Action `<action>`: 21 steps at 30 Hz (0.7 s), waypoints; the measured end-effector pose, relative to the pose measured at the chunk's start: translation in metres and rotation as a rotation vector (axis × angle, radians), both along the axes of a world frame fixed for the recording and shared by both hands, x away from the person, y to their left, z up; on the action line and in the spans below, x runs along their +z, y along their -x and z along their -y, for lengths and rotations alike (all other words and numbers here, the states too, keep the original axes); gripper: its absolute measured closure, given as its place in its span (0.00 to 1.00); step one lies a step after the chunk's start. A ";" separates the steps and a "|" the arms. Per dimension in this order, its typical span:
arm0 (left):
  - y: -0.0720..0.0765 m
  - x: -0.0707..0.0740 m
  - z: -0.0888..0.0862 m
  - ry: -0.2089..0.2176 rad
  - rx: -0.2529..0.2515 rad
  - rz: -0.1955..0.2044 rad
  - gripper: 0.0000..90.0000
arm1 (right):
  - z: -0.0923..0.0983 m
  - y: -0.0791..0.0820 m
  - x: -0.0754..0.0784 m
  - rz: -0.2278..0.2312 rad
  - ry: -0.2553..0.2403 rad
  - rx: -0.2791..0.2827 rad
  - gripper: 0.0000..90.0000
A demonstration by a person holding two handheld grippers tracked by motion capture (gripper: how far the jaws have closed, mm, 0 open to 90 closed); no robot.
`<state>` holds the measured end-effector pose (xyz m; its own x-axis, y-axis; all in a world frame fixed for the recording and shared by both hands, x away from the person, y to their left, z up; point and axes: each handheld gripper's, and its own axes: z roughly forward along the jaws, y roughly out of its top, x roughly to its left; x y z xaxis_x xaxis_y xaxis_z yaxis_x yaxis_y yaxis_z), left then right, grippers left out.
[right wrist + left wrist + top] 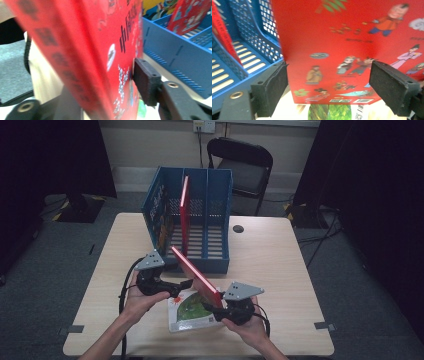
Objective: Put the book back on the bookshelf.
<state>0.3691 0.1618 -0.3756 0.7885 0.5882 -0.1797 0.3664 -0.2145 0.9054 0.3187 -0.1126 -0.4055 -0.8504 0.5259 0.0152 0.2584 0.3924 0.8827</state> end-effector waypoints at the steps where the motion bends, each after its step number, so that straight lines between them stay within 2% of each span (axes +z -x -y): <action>1: -0.001 0.000 -0.002 0.007 -0.008 -0.005 0.17 | 0.001 0.000 0.001 0.007 0.003 -0.007 0.67; 4: -0.003 -0.001 -0.005 0.004 -0.013 -0.010 0.15 | 0.005 -0.001 0.001 0.025 0.003 -0.018 0.72; 7: -0.005 -0.004 -0.007 0.025 -0.034 -0.019 0.15 | 0.012 -0.007 0.002 0.029 -0.017 -0.030 0.77; 12: -0.005 -0.006 -0.002 0.028 -0.045 -0.014 0.16 | 0.016 -0.011 0.001 0.027 -0.035 -0.020 0.78; 15: -0.004 -0.005 0.000 0.017 -0.043 0.011 0.19 | 0.015 -0.012 0.002 0.047 -0.037 -0.016 0.80; 16: -0.004 -0.005 0.000 0.017 -0.043 0.011 0.25 | 0.014 -0.013 0.003 0.061 -0.038 -0.017 0.82; 17: -0.002 -0.003 -0.001 0.004 -0.045 0.036 0.28 | 0.013 -0.013 0.004 0.082 -0.031 -0.021 0.83; 20: -0.003 -0.001 -0.002 0.008 -0.046 0.039 0.29 | 0.013 -0.017 0.006 0.083 -0.036 -0.022 0.83; 21: -0.002 0.000 -0.004 0.007 -0.028 0.046 0.29 | 0.011 -0.019 0.006 0.081 -0.048 -0.012 0.84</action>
<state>0.3711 0.1654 -0.3755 0.8122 0.5646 -0.1467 0.3179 -0.2175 0.9228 0.3380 -0.1239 -0.3998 -0.8436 0.5363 -0.0281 0.1900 0.3469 0.9185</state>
